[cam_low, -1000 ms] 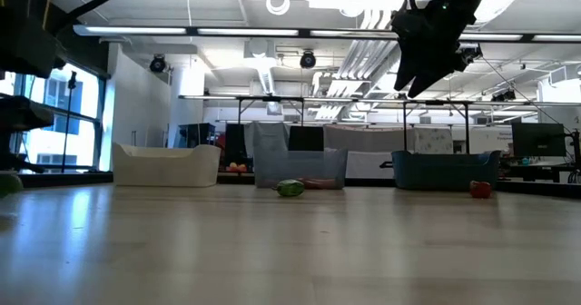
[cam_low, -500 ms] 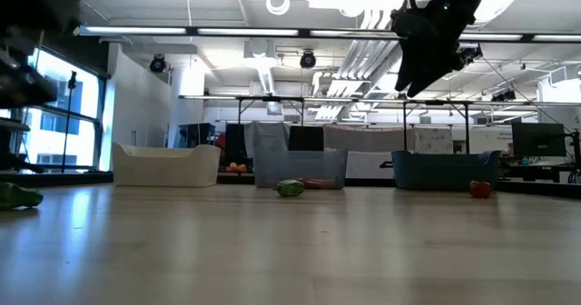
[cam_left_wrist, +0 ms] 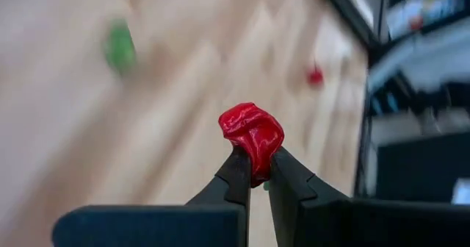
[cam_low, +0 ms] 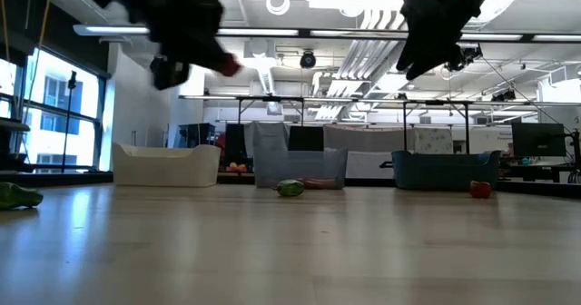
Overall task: Sort produce into baskets
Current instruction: Put the bottom left red bell pepper into the blue bin, then put the top green bell pepper into the blue bin
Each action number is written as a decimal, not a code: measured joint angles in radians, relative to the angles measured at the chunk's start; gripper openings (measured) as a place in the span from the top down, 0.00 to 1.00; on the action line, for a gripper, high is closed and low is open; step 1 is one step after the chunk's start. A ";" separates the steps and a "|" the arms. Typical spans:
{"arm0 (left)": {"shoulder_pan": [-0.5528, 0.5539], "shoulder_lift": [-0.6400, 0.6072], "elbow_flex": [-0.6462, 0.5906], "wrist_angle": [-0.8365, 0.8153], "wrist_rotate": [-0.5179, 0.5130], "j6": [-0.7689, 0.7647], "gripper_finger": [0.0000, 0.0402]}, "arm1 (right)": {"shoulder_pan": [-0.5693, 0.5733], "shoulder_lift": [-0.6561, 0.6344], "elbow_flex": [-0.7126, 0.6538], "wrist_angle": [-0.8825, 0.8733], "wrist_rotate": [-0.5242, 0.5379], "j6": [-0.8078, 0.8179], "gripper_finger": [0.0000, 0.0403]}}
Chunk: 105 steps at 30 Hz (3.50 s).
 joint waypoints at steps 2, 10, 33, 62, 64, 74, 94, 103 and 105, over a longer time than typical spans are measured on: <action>0.080 0.069 0.052 0.043 0.003 0.052 0.98 | -0.043 -0.035 0.001 0.002 -0.010 -0.034 0.50; 0.293 0.439 0.429 0.142 0.003 0.235 0.98 | -0.205 -0.126 0.001 -0.012 -0.042 -0.128 0.64; 0.368 1.176 1.271 0.251 0.115 0.084 0.98 | -0.346 -0.144 0.002 0.011 -0.061 -0.140 0.85; 0.401 1.386 1.464 0.209 0.036 0.068 0.77 | -0.346 -0.144 0.002 0.005 -0.021 -0.051 0.86; 0.405 1.386 1.464 0.212 0.037 0.068 0.75 | -0.346 -0.144 0.002 0.005 -0.020 -0.040 0.83; 0.428 1.376 1.463 0.279 0.119 0.110 0.73 | -0.346 -0.144 0.002 -0.008 -0.020 -0.041 0.70; 0.350 0.975 0.736 0.787 -0.063 0.392 1.00 | -0.272 -0.143 0.002 0.019 -0.072 -0.139 0.98; 0.282 0.663 0.353 0.750 -0.073 0.511 1.00 | -0.169 -0.118 0.000 0.033 -0.215 -0.165 0.99; 0.262 0.575 0.276 0.704 -0.099 0.506 1.00 | -0.130 -0.096 0.000 0.063 -0.259 -0.173 0.99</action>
